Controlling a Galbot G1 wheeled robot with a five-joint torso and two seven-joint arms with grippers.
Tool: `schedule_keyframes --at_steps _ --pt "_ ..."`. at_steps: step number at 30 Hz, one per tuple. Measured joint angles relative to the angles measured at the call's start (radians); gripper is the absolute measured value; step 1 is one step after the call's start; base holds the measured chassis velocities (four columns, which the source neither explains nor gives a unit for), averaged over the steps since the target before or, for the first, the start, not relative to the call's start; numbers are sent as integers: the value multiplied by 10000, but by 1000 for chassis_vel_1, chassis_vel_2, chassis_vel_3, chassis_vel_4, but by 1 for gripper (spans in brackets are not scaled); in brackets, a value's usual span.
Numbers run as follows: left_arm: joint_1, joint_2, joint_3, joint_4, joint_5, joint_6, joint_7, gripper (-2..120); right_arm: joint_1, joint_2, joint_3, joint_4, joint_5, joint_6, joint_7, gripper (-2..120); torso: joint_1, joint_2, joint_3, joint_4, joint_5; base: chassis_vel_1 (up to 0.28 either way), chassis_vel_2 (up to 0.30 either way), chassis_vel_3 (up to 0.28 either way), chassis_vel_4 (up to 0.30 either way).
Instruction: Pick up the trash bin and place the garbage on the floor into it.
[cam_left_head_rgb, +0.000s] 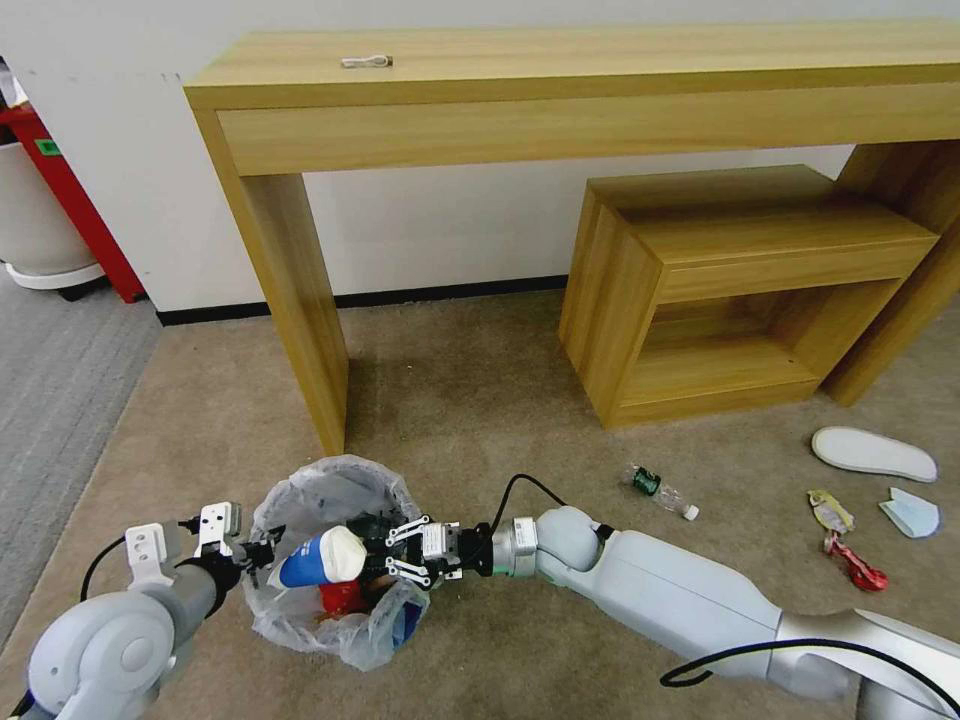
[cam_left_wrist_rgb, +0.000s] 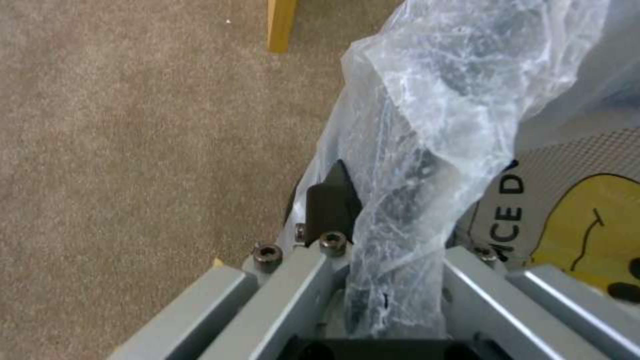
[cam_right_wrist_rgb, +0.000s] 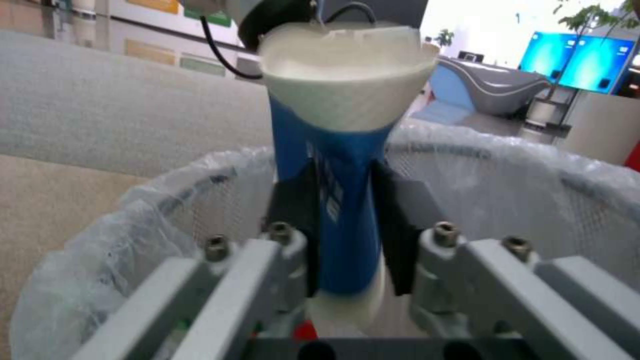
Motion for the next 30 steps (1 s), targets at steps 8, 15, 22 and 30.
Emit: schedule_keyframes --at_steps 8,15,22,30 --pt "53 -3 -9 -106 -22 0 0 0 -122 -142 330 -13 -66 19 -32 58 0 -1 0 -1 0 0 0 0 0" --pt "70 -112 44 -106 1 0 13 0 -242 -168 526 -15 -128 18 -27 80 0 0 0 0 0 0 0 0 0" --pt "104 -164 25 -96 35 0 64 0 -455 -172 822 3 -162 2 212 100 0 -1 0 -1 1 0 0 0 0" --pt "15 -222 -91 77 82 -36 160 0 -1008 -197 2536 302 109 -309 1244 100 0 -1 0 0 2 0 0 0 0"
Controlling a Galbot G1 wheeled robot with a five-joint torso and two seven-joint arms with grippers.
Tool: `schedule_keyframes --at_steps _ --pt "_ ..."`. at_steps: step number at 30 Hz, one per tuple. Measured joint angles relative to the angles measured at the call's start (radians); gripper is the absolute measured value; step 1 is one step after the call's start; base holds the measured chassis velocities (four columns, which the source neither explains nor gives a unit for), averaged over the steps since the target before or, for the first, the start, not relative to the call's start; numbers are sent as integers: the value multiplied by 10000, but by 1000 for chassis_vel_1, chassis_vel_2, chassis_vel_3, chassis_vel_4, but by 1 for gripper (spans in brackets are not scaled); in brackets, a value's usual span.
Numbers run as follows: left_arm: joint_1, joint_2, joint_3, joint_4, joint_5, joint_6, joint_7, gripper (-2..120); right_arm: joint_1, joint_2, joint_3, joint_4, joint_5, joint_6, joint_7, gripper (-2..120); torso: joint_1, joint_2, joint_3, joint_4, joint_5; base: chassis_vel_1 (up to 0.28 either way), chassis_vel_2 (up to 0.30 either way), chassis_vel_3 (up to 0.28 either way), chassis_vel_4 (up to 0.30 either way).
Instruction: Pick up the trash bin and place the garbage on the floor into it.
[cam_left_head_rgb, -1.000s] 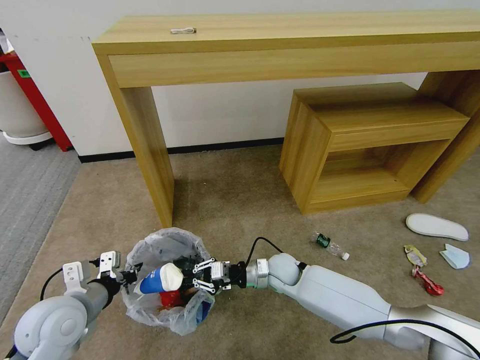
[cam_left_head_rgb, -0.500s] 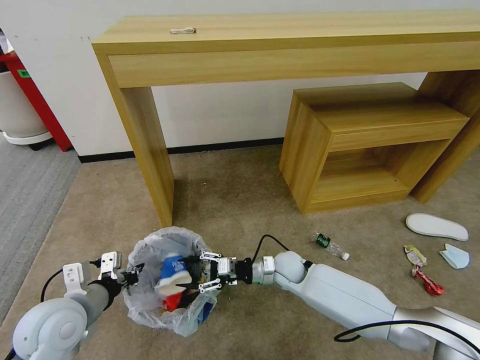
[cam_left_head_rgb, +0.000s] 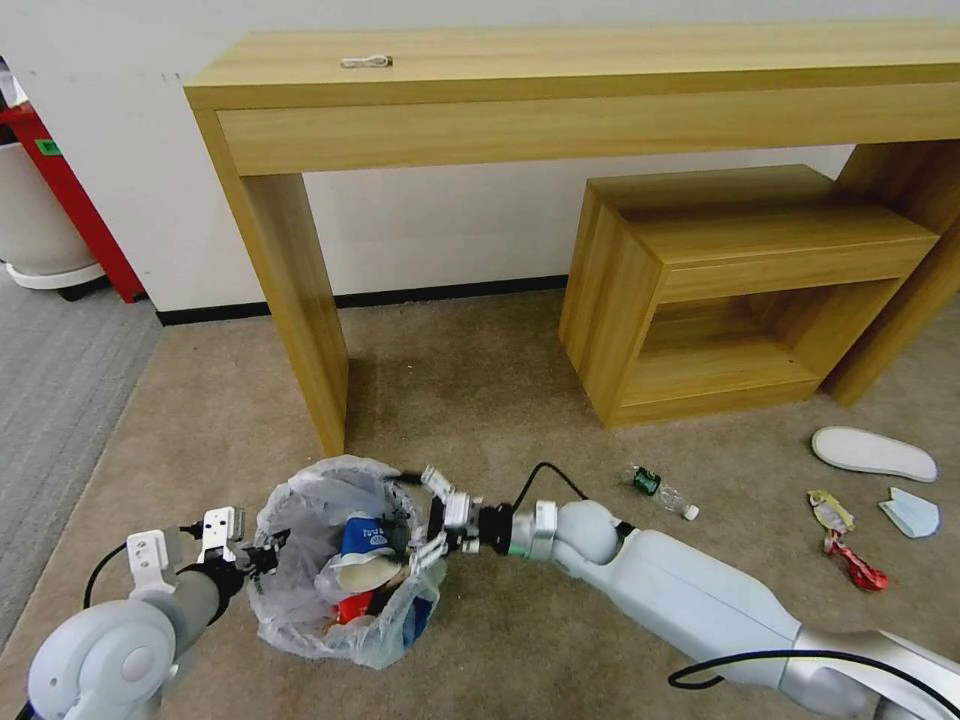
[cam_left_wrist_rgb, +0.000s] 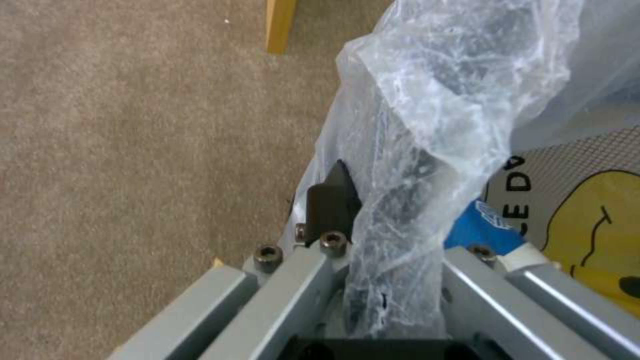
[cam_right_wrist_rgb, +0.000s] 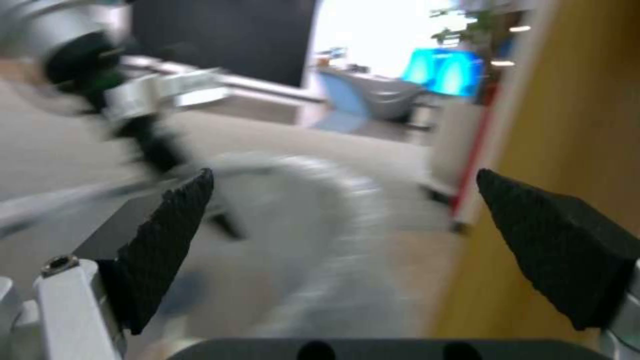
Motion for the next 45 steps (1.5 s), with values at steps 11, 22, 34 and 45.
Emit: schedule_keyframes --at_steps 11,22,34,45 --pt "-149 -186 -120 54 -17 -32 43 0 -1137 -312 3133 618 413 -517 953 100 0 0 0 0 0 0 0 0 0" --pt "-222 -305 -227 29 -17 -63 103 0 -2229 -384 5856 1057 794 -872 1558 100 0 0 0 -2 1 0 0 0 0" --pt "-191 -258 -260 44 27 -96 169 0 -3510 -1097 8429 1576 1118 -1068 2116 100 0 0 -1 0 -2 0 0 0 0" --pt "-142 -427 -290 -35 145 -136 243 0 -4481 -985 9526 1861 1174 -790 3204 100 0 1 -1 0 1 0 0 0 0"
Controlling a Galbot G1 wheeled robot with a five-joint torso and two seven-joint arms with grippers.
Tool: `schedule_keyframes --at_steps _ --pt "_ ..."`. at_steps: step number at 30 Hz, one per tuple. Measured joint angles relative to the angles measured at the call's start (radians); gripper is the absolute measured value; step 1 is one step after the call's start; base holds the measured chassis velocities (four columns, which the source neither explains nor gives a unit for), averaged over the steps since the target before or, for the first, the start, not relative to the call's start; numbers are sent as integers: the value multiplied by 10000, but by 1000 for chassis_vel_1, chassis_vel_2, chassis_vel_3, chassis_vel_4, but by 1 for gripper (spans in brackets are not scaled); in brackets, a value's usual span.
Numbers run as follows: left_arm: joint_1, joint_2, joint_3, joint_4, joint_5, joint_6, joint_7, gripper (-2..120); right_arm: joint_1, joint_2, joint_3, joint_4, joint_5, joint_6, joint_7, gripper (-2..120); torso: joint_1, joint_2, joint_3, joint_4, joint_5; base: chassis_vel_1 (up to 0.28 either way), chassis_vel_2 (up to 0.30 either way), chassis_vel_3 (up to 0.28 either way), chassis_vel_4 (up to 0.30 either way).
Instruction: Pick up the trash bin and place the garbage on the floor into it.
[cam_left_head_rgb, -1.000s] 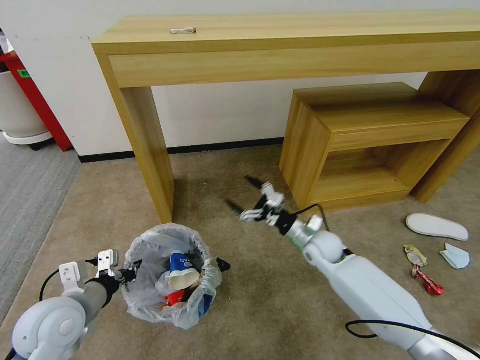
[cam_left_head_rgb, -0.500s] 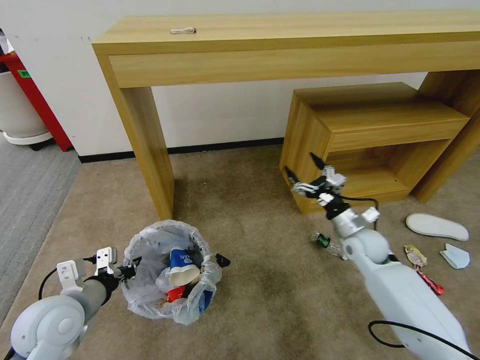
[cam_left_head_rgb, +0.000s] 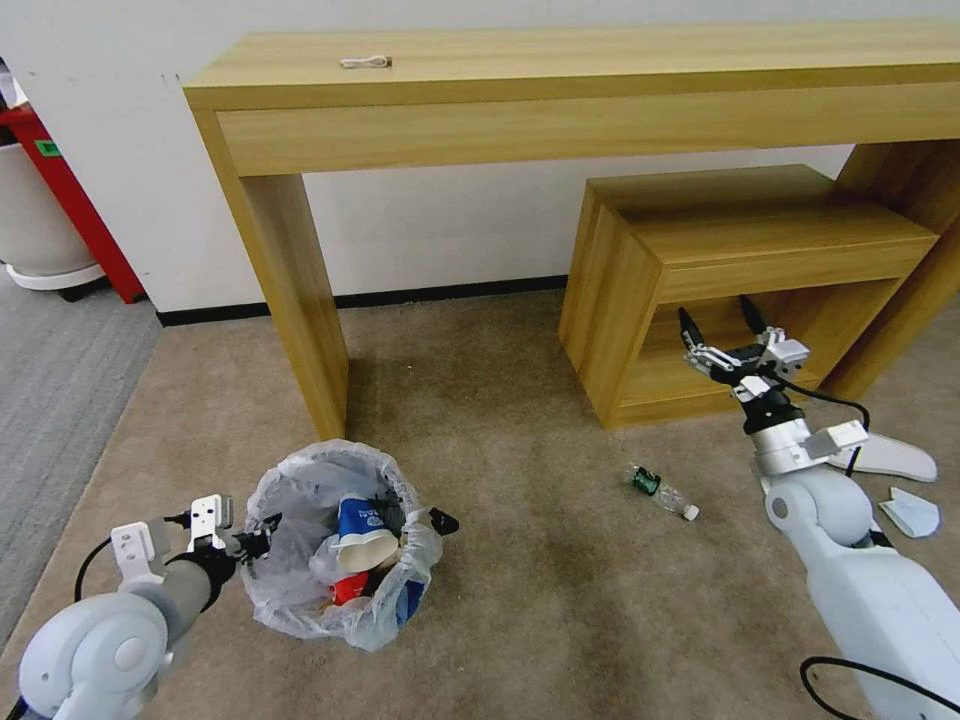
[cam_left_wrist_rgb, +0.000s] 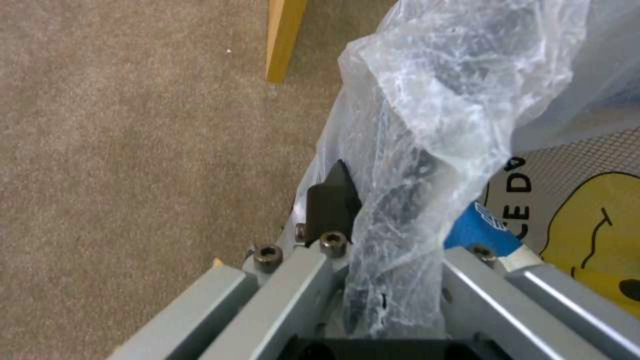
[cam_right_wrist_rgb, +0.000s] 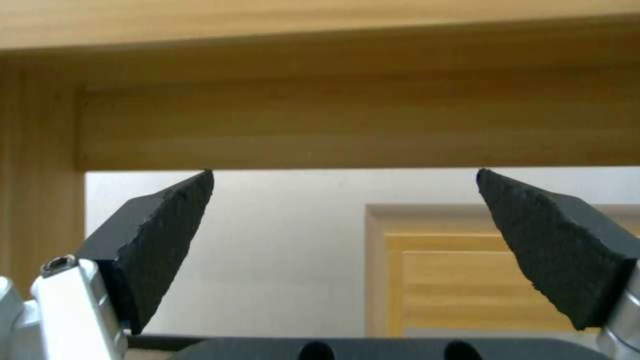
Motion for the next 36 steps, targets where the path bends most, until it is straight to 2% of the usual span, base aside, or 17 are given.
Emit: schedule_keyframes --at_steps 7,18,20,22,27,36 --pt "104 -44 -67 -78 49 -11 52 0 -604 346 412 63 -255 433 29 100 0 -1 0 0 -3 0 0 0 0" --pt "102 -82 -81 -80 60 -23 83 0 -1500 424 789 201 -790 815 144 100 0 0 0 0 -3 0 0 0 0" --pt "35 -241 -32 -78 109 -26 73 0 -2284 667 965 -120 -1238 964 597 100 0 -1 0 -1 -4 0 0 0 0" --pt "27 -273 -7 -77 128 -26 68 0 -2424 797 982 -260 -1337 1081 606 100 0 0 0 -1 -1 0 0 0 0" --pt "69 -343 34 -138 195 -32 -13 0 -2497 1110 904 -356 -1491 1232 558 100 0 0 0 0 -3 0 0 0 0" --pt "232 -378 -65 -169 312 -53 59 0 -2419 1204 811 -543 -1542 1235 450 100 0 0 0 1 -3 0 0 0 0"
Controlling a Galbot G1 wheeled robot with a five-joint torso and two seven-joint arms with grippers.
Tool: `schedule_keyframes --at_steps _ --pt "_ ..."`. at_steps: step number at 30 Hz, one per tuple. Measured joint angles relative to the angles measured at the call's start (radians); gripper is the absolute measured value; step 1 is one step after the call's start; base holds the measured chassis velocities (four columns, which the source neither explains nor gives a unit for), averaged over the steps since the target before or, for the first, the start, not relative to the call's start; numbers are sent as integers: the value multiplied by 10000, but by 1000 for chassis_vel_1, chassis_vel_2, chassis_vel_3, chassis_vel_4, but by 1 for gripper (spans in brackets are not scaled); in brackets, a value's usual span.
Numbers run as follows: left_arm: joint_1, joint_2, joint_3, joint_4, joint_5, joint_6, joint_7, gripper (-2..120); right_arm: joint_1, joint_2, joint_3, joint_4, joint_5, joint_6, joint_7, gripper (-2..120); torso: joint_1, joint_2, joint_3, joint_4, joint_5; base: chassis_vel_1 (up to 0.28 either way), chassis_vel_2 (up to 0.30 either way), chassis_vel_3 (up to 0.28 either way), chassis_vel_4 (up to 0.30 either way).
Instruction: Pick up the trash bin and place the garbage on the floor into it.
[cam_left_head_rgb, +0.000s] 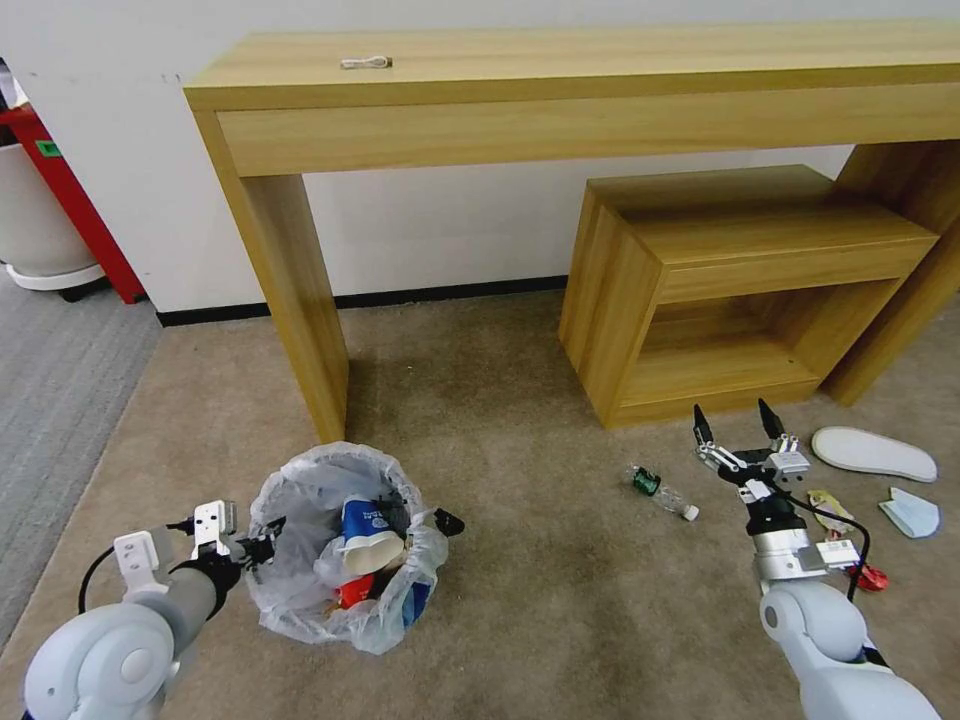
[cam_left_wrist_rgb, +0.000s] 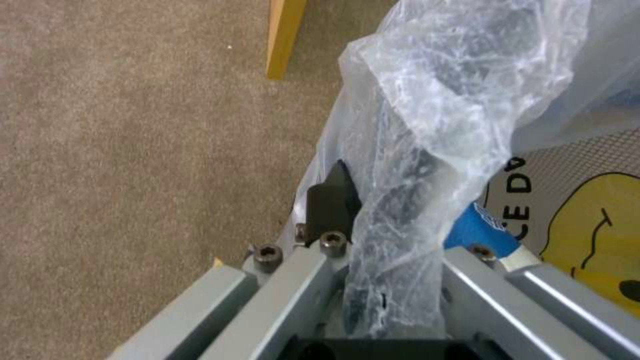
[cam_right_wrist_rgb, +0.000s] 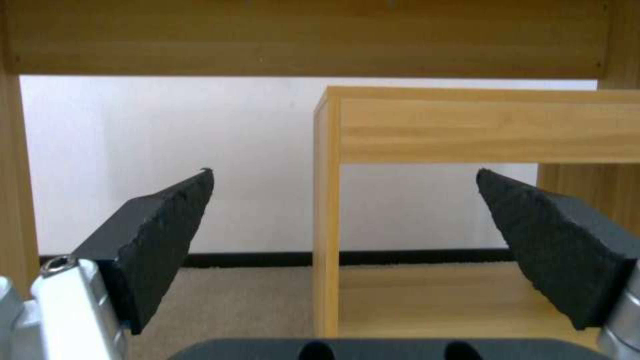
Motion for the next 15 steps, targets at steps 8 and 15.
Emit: schedule_keyframes --at_steps 8,15 --pt "-29 -7 -3 15 2 27 -1 0 -22 130 -21 -90 -20 57 -124 100 0 0 0 0 0 0 0 0 0" --pt "-47 -23 22 73 11 36 16 0 -23 176 -12 -140 -27 81 -213 100 0 0 0 0 0 -19 -21 -20 -29"
